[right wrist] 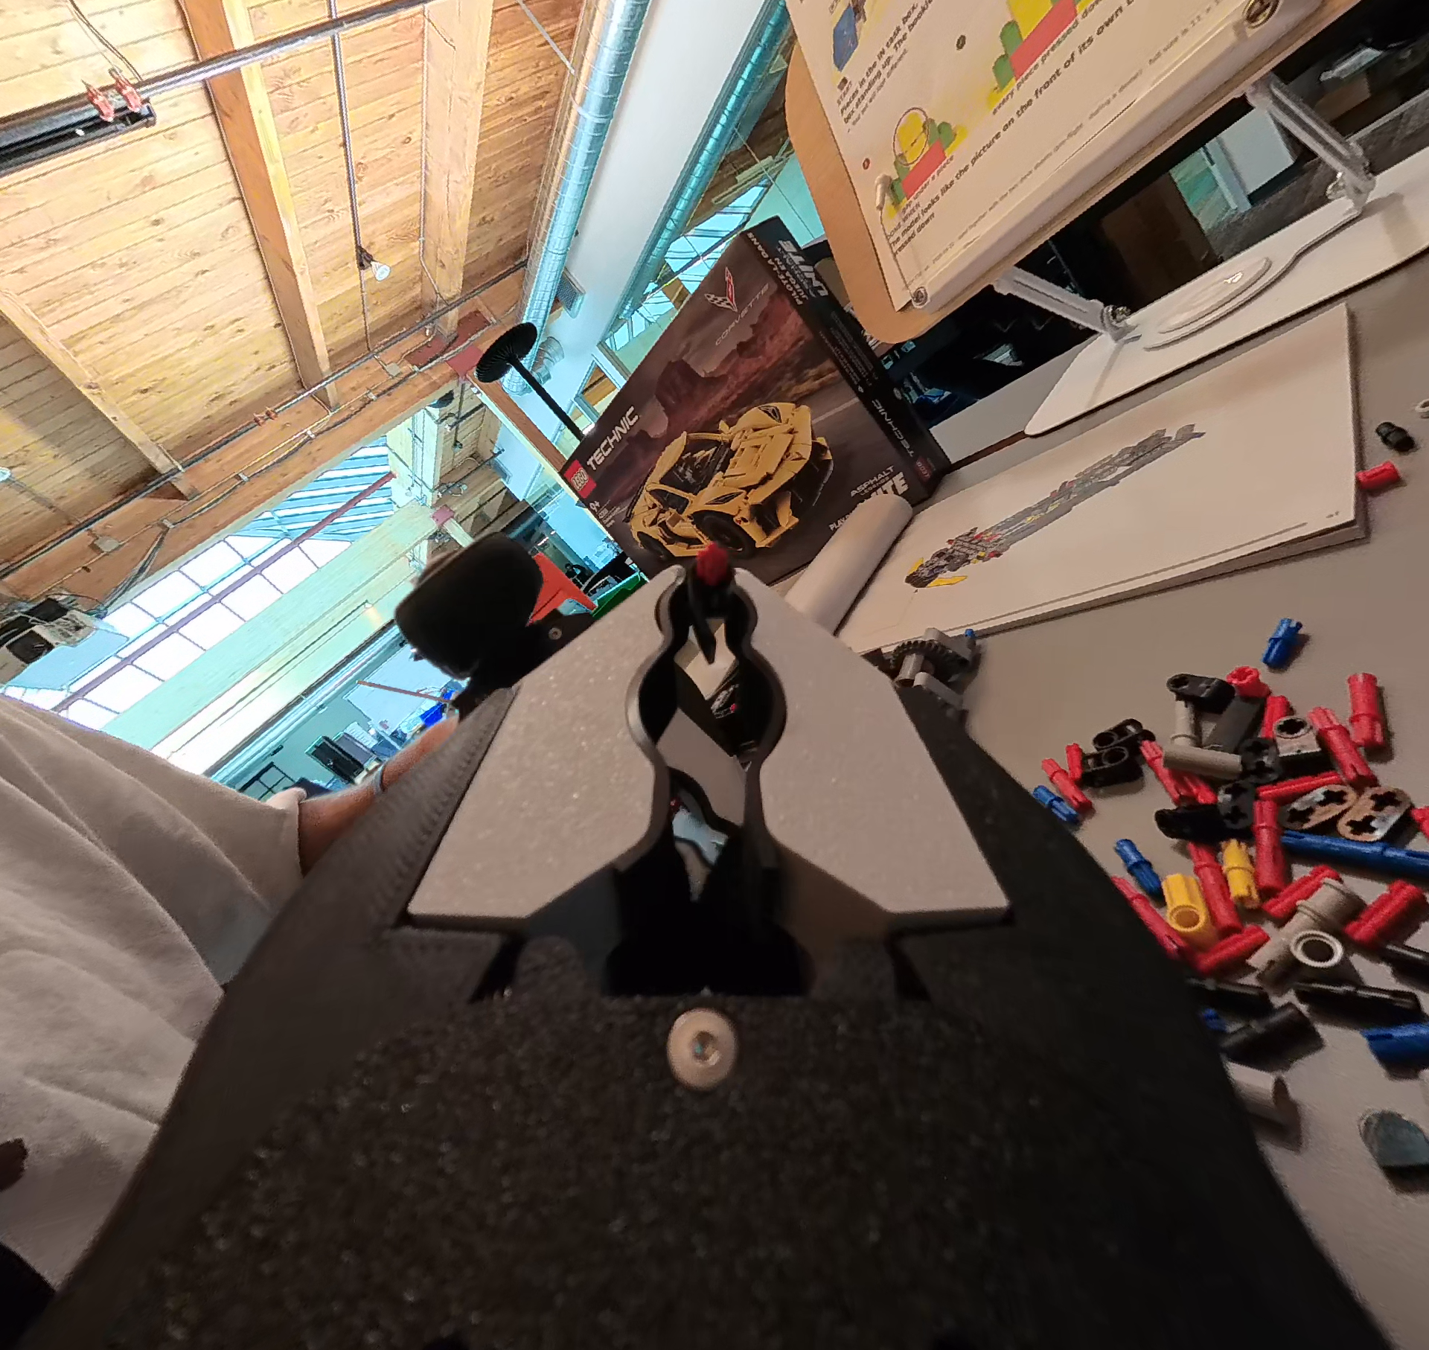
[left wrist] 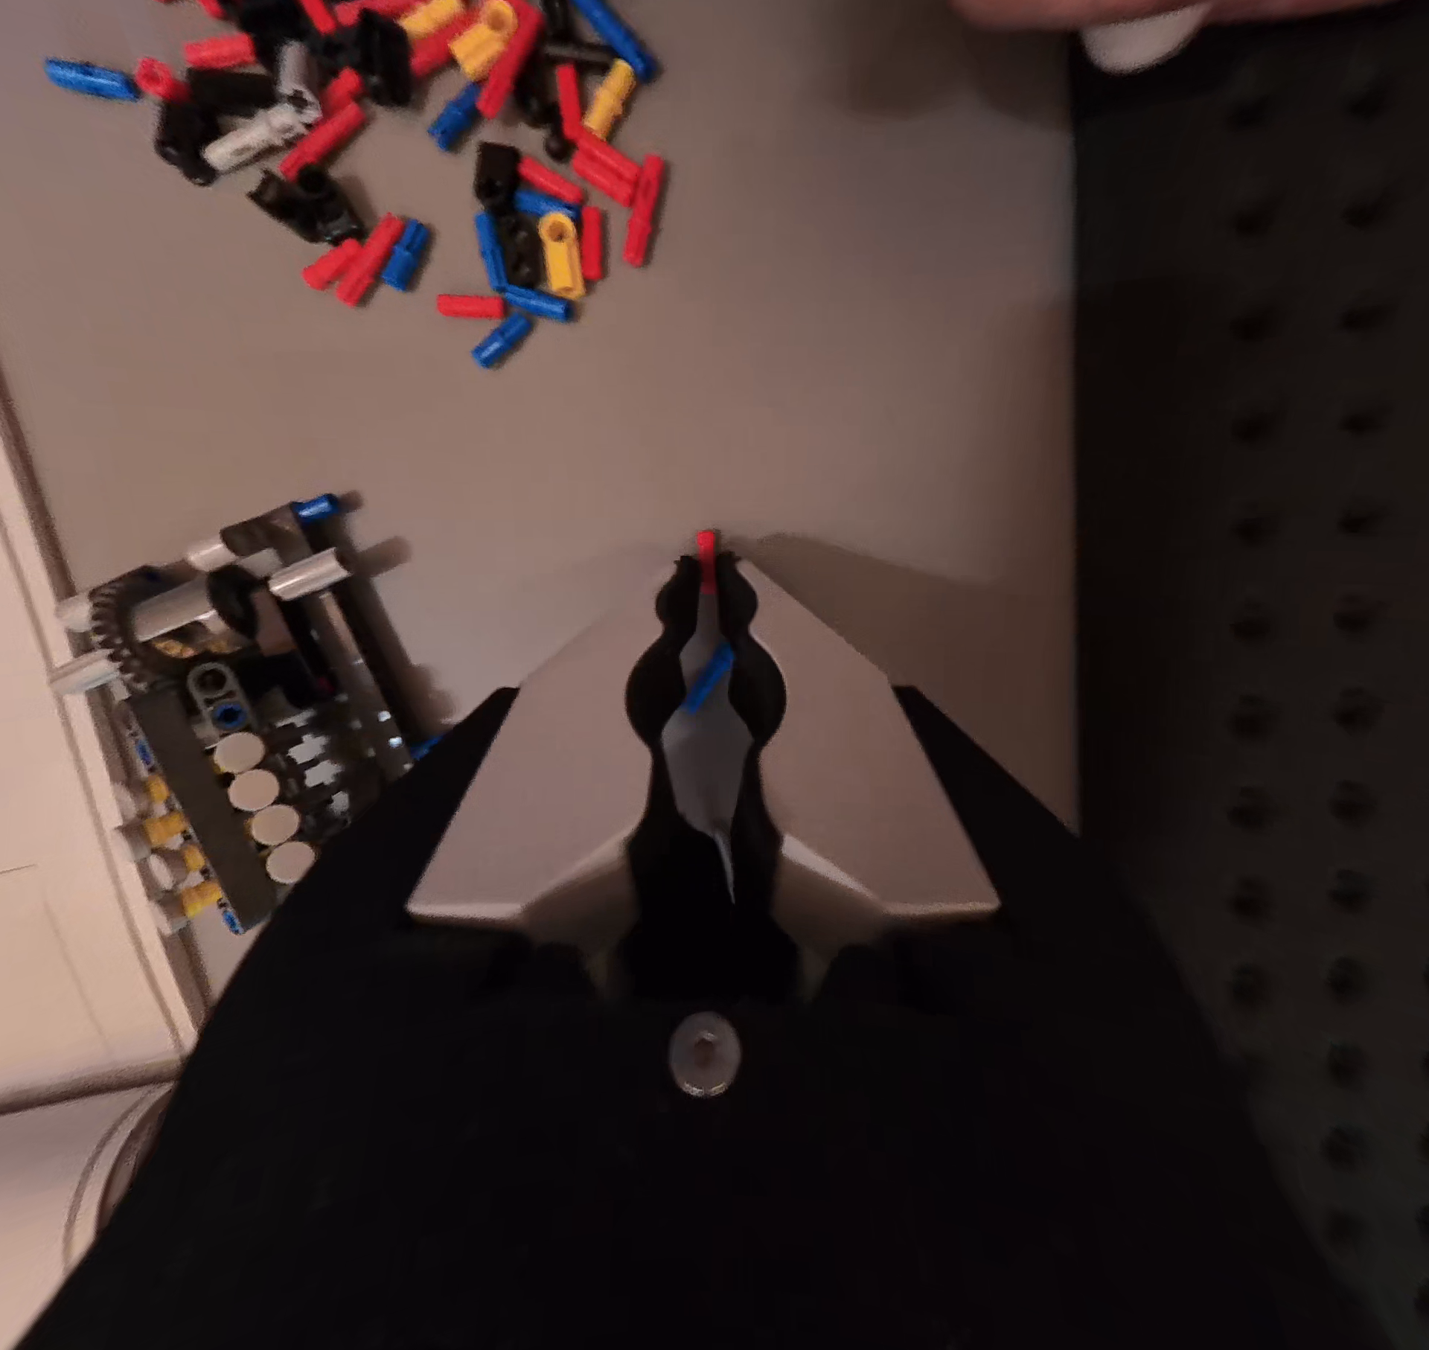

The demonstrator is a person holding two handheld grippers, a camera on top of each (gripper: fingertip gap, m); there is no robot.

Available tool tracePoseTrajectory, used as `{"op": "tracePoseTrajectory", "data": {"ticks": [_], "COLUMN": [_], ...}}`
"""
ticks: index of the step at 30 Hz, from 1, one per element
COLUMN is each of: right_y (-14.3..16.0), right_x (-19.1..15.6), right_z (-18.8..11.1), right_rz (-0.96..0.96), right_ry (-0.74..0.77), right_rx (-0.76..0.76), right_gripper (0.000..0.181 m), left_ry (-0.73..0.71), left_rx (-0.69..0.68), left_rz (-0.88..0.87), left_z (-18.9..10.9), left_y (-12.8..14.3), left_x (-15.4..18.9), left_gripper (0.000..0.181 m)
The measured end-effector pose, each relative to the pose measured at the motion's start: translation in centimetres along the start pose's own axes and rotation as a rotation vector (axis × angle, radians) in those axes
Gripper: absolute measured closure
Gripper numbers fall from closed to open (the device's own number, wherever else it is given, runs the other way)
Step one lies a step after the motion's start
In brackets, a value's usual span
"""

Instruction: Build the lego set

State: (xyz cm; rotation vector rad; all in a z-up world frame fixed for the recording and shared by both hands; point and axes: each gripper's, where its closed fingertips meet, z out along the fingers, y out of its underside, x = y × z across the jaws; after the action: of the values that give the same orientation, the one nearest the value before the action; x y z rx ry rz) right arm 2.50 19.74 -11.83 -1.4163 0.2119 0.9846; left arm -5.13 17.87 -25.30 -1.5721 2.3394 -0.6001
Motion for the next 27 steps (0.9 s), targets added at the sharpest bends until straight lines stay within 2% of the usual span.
{"op": "tracePoseTrajectory", "data": {"ticks": [3, 6, 7, 11, 15, 18, 20, 27], "right_y": [0.1, 0.1, 0.1, 1.0, 4.3, 5.1, 5.2, 5.5], "right_x": [0.0, 0.2, 0.3, 0.4, -1.6, -2.3, -2.8, -3.6], "right_z": [0.1, 0.0, 0.0, 0.4, 2.1, 2.6, 2.6, 2.8], "right_rz": [0.008, 0.002, 0.001, -0.006, -0.090, -0.197, -0.199, -0.231], "right_ry": [-0.006, 0.009, 0.016, 0.021, -0.058, -0.052, -0.078, -0.108], "right_rx": [-0.005, -0.005, -0.008, -0.065, -0.238, -0.274, -0.275, -0.286], "right_gripper": [0.175, 0.175, 0.175, 0.175, 0.176, 0.175, 0.175, 0.175], "left_ry": [-0.034, -0.102, -0.143, -0.265, -0.276, -0.292, -0.300, -0.315], "left_rx": [0.026, 0.040, 0.083, 0.463, 0.705, 0.760, 0.784, 0.767], "left_rz": [-0.031, 0.024, 0.034, 0.021, 0.015, 0.000, -0.005, 0.035], "left_z": [0.3, 0.2, -0.3, -5.6, -9.2, -9.9, -10.2, -10.1], "left_y": [-0.4, -0.6, -1.1, -5.4, -6.7, -6.2, -5.9, -5.4], "left_x": [-0.2, -0.8, -1.3, -2.7, -2.2, -2.0, -1.8, -1.1], "left_gripper": [0.179, 0.179, 0.179, 0.179, 0.179, 0.179, 0.179, 0.179]}}
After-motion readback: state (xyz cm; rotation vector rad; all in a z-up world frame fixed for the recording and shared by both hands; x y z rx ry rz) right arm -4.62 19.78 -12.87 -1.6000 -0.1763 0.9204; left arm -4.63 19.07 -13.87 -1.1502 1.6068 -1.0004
